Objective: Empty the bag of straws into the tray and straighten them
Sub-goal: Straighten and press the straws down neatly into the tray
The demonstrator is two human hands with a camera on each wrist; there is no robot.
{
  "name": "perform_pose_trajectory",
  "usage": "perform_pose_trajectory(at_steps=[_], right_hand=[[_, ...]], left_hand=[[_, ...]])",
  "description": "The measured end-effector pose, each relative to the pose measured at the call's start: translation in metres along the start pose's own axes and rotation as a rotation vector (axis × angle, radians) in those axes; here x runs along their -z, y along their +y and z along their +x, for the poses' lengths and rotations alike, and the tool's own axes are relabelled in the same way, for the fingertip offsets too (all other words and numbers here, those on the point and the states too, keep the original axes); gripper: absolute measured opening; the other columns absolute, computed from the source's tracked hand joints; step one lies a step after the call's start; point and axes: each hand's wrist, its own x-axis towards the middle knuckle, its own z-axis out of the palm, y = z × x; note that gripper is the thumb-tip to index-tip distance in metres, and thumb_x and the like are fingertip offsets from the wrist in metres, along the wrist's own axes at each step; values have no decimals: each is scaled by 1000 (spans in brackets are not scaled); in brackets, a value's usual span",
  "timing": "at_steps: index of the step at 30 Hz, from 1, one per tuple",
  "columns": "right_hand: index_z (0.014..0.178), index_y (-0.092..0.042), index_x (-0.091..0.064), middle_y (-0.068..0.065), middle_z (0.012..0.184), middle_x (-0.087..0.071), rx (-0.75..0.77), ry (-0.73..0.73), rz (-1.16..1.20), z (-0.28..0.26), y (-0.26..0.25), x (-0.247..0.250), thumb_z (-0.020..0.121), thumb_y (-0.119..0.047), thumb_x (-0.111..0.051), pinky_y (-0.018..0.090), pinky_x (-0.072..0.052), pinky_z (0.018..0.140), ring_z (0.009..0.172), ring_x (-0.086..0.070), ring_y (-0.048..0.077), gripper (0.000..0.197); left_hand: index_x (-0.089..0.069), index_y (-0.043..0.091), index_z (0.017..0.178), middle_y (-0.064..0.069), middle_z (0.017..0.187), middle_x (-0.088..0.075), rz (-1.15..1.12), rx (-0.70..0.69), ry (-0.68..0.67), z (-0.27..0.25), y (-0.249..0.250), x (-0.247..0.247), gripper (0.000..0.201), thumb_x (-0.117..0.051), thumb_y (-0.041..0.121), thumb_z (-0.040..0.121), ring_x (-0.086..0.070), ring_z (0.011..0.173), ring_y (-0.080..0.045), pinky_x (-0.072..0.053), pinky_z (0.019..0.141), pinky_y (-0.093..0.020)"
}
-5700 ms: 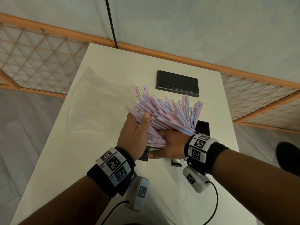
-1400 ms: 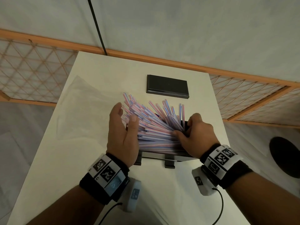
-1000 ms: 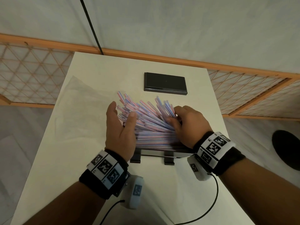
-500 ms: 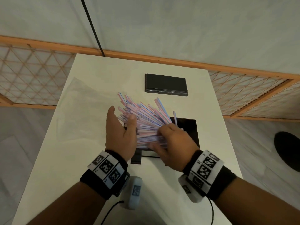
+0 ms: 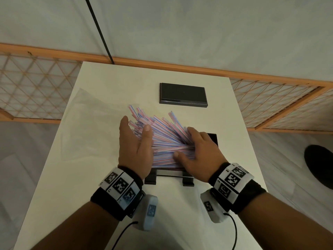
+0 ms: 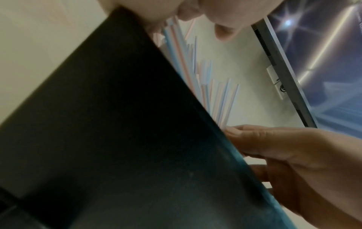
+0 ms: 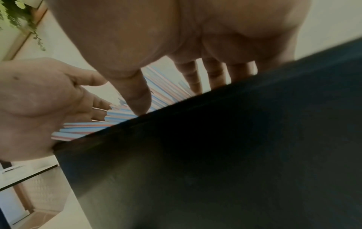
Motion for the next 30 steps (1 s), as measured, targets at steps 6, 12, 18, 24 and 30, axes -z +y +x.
perform_pose_trajectory(at_steps=[6, 12, 18, 24, 30], right_hand=[[119, -16, -50, 0, 106, -49, 14, -2, 3, 10, 2, 0, 95, -24, -56, 27, -35, 78, 99, -53, 24, 26], [118, -21, -60, 6, 108, -61, 33, -87, -101, 25, 2, 0, 98, -31, -47, 35, -44, 88, 104, -56, 29, 26], [113, -20, -61, 5, 99, -57, 170, 40, -236, 14, -26, 10, 98, -31, -45, 42, -49, 80, 91, -54, 32, 25], [116, -23, -55, 3, 106, -52, 203, 29, -399, 0, -39, 19, 92, -24, -56, 36, -33, 73, 94, -50, 30, 25], [125, -14, -58, 7, 113, -56, 163, -165, -110, -9, -27, 20, 88, -27, -62, 37, -49, 90, 103, -55, 27, 39]], left_hand=[[-12, 7, 158, 9, 145, -32, -39, 58, -15, 2, 4, 0, 78, -48, 45, 101, -31, 132, 0, -25, 109, -16], [-18, 11, 156, -8, 151, -44, -130, 151, 33, 6, 8, -3, 79, -45, 56, 97, -48, 134, -21, -38, 116, -38], [-20, 15, 156, -5, 155, -37, -166, 218, 46, 7, 6, 1, 87, -42, 64, 88, -43, 139, -22, -35, 117, -42], [-19, 19, 157, 0, 157, -32, -264, 291, 48, 6, -2, 7, 62, -40, 46, 105, -37, 127, -10, -33, 101, -30], [-17, 17, 157, -4, 158, -32, -248, 300, 31, 3, -1, 4, 64, -40, 45, 105, -40, 138, -18, -36, 106, -31]])
